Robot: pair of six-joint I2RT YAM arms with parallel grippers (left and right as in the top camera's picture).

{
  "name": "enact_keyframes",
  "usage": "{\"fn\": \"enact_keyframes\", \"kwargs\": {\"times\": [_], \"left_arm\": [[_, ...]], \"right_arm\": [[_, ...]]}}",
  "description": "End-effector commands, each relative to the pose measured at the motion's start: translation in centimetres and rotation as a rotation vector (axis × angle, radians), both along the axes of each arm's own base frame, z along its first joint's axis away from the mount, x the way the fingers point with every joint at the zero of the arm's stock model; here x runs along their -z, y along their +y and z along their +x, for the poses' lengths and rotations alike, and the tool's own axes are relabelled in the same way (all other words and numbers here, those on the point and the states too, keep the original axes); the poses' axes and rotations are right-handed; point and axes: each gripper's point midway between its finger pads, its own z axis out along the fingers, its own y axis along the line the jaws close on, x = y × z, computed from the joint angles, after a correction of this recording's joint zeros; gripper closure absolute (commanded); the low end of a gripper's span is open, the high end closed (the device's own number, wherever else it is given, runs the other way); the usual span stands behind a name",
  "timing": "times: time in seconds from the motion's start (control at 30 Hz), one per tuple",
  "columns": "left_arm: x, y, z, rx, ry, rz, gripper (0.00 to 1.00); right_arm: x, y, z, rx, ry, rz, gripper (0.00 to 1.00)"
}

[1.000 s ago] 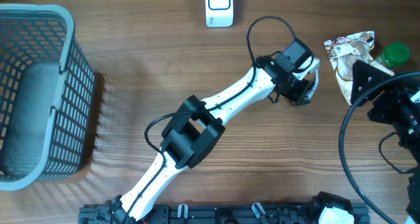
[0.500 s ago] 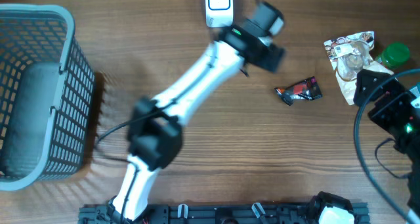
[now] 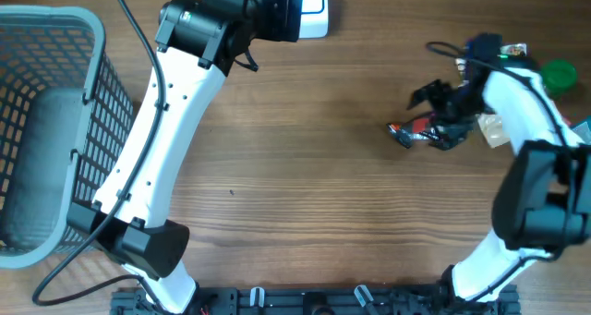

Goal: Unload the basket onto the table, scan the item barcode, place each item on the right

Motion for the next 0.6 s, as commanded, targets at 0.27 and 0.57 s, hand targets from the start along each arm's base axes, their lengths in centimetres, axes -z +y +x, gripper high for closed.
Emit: {"fn": "enact_keyframes", "kwargs": {"times": [0.27, 0.57], "left_arm": [[-0.1, 3.3, -0.5, -0.055, -0.002, 0.157, 0.00], [0.1, 3.3, -0.7, -0.054, 0.010, 0.162, 0.00]], "right_arm": [[5.0, -0.6, 0.3, 0.105, -0.017, -0.220, 0.27], [6.0, 1.1, 1.0, 0.035, -0.094, -0.123, 0.64]]}}
